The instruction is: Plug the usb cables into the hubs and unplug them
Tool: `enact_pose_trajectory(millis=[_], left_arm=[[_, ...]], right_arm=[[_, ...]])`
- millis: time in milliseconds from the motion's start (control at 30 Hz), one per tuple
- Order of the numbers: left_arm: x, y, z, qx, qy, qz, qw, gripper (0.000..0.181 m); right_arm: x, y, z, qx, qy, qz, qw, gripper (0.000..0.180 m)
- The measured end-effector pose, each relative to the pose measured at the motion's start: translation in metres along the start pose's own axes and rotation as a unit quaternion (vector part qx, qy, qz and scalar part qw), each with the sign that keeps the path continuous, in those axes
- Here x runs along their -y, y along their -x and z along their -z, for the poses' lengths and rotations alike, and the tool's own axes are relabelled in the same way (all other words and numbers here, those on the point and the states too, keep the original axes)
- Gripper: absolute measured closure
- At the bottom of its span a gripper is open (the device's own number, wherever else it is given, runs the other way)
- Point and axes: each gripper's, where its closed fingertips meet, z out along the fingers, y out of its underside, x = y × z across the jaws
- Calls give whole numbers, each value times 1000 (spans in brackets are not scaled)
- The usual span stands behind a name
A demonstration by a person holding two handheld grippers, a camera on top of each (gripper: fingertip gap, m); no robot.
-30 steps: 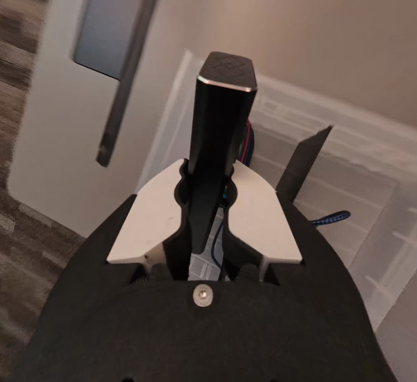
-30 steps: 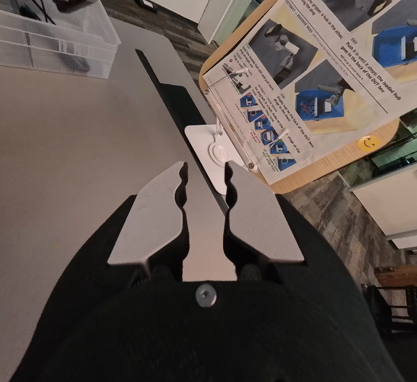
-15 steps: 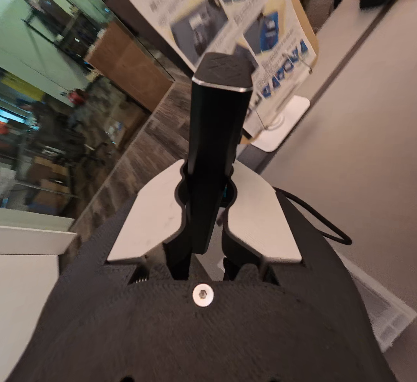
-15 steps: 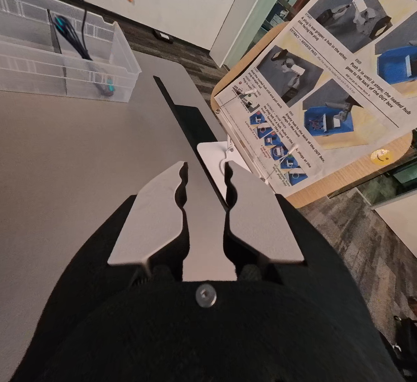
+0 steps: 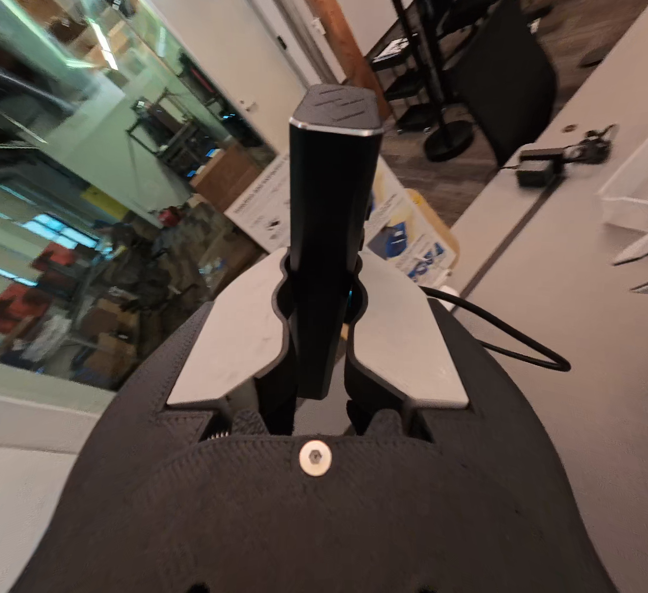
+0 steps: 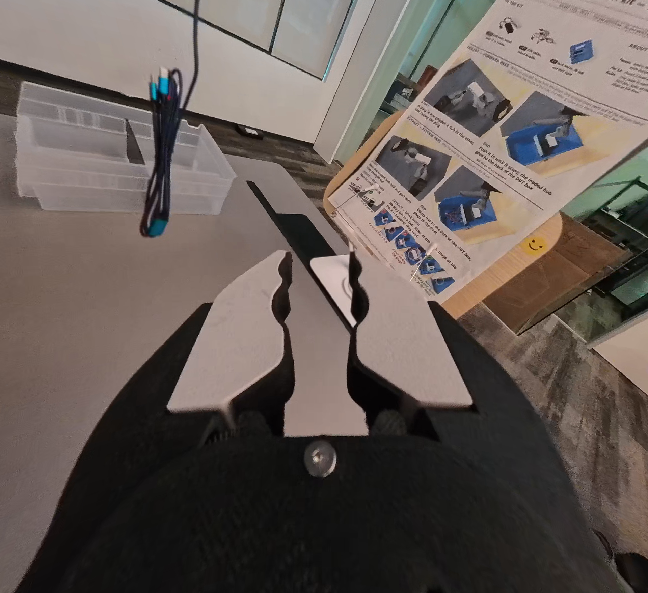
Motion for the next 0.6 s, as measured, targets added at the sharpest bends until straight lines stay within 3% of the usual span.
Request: enact_pose_trajectory(millis=[200,367,433,600], left_arm=[[-36,-93,-49,-81,-51,119,988,153],[-84,-197,-96,-184,-133,274,934,154],[-113,-240,-115,-210,-135,297,922,154],[-195,-318,-165,-179,-97,297,933,153]], right_arm=[[38,9,29,-11,-78,-23,997,148],[57,10,32,-25,-135,-60,989,142],[53,6,29,-22,-135,-81,987,139],[26,-5,15,-14,-110,-156,982,127]])
